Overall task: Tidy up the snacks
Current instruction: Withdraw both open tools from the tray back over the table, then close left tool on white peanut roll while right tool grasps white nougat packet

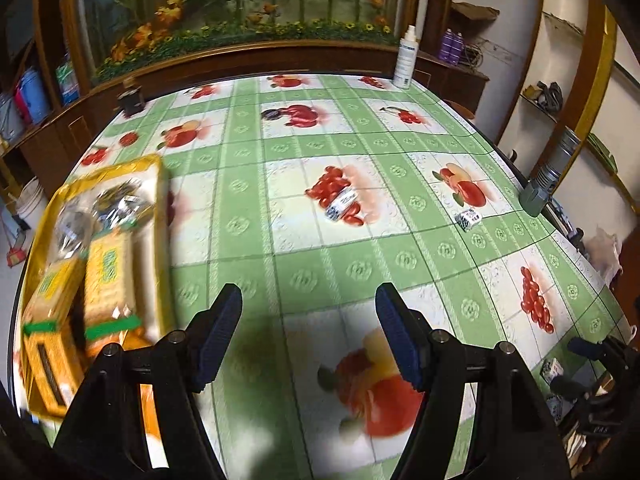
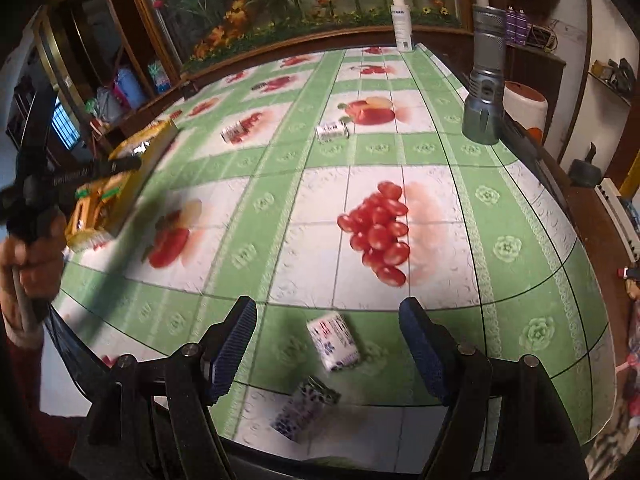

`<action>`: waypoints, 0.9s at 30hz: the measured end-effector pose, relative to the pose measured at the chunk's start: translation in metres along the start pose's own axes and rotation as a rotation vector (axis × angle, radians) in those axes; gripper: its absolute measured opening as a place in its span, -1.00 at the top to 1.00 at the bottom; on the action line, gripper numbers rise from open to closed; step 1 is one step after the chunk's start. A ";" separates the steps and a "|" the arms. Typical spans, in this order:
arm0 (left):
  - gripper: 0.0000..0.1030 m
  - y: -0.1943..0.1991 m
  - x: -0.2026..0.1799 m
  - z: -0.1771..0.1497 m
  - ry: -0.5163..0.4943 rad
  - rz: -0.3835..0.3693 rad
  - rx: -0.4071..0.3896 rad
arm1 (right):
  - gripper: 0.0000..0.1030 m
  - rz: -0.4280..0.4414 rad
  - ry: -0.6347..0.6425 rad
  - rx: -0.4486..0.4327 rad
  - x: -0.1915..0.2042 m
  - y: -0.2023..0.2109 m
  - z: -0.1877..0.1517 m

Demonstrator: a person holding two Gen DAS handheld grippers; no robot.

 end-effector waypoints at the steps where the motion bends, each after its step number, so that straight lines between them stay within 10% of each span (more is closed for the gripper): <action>1: -0.33 -0.005 -0.002 0.005 -0.010 -0.005 0.000 | -0.40 -0.006 0.006 0.004 0.000 -0.002 -0.001; 9: -0.33 -0.062 -0.017 0.040 -0.082 -0.029 0.056 | -0.08 -0.060 0.078 0.043 0.004 -0.018 -0.007; 13: -0.33 -0.087 -0.026 0.049 -0.111 -0.011 0.082 | 0.60 -0.102 0.097 0.040 0.003 -0.017 -0.006; 16: -0.33 -0.105 -0.028 0.051 -0.100 0.002 0.117 | 0.61 -0.077 0.092 0.044 0.004 -0.018 -0.005; 19: 0.10 -0.115 -0.030 0.051 -0.087 -0.010 0.138 | 0.61 -0.051 0.077 0.041 0.006 -0.019 -0.001; 21: 0.80 -0.119 -0.032 0.048 -0.108 -0.017 0.170 | 0.61 -0.022 0.056 0.033 0.005 -0.019 0.002; 27: 0.80 -0.111 -0.023 0.031 -0.064 -0.023 0.162 | 0.60 0.063 -0.006 -0.020 0.008 -0.015 0.020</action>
Point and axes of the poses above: each gripper's, at about its wrist camera, not at the fingertips, and y roughly against the way its jaws point, x to its left, z to its top, the point moved 4 cm from there along -y, roughly the way its jaws point
